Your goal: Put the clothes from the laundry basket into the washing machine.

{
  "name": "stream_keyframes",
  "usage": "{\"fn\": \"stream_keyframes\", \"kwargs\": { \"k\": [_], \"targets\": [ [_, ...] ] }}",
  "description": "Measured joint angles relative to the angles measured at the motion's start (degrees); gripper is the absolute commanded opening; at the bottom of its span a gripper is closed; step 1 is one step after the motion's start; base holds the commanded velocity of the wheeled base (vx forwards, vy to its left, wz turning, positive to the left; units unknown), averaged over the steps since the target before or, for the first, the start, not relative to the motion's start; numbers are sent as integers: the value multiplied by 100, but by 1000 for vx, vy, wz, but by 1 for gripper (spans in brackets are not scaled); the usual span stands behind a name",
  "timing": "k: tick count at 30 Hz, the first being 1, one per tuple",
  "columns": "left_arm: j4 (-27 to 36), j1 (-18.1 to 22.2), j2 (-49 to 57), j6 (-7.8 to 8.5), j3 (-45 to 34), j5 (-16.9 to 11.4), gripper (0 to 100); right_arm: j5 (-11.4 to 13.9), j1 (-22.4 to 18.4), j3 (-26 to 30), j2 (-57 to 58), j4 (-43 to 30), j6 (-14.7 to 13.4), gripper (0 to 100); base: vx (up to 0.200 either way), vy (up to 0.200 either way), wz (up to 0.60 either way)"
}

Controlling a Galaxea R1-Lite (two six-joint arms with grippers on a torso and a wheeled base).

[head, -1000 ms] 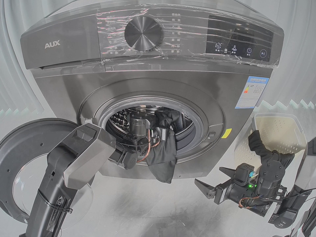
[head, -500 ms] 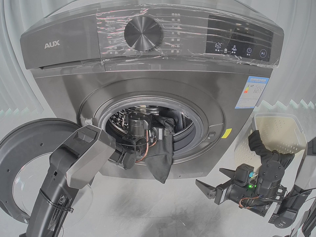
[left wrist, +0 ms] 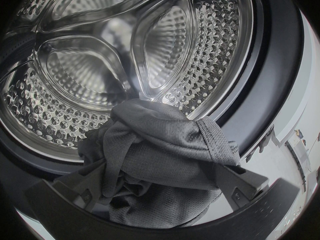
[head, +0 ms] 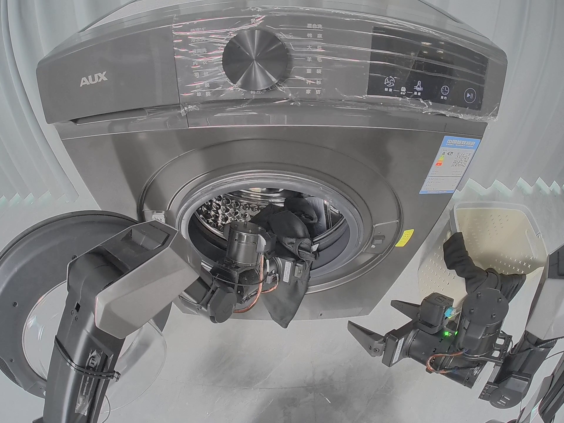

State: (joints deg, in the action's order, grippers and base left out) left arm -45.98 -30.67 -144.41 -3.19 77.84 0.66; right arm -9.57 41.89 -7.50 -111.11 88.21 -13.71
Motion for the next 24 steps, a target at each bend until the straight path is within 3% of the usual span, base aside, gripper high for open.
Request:
{"fn": "stream_keyframes", "kwargs": {
  "k": [1,14,24],
  "targets": [
    [15,-6,-16,7,9,-1,0,0,0,0,0,2,0,100,0,0,0],
    [11,46,-302,-41,507,10,0,-2,6,1,-9,6,-7,100,0,0,0],
    [-115,212,-669,-88,2271,741,0,-2,15,1,-9,9,-5,100,0,0,0]
  ]
}}
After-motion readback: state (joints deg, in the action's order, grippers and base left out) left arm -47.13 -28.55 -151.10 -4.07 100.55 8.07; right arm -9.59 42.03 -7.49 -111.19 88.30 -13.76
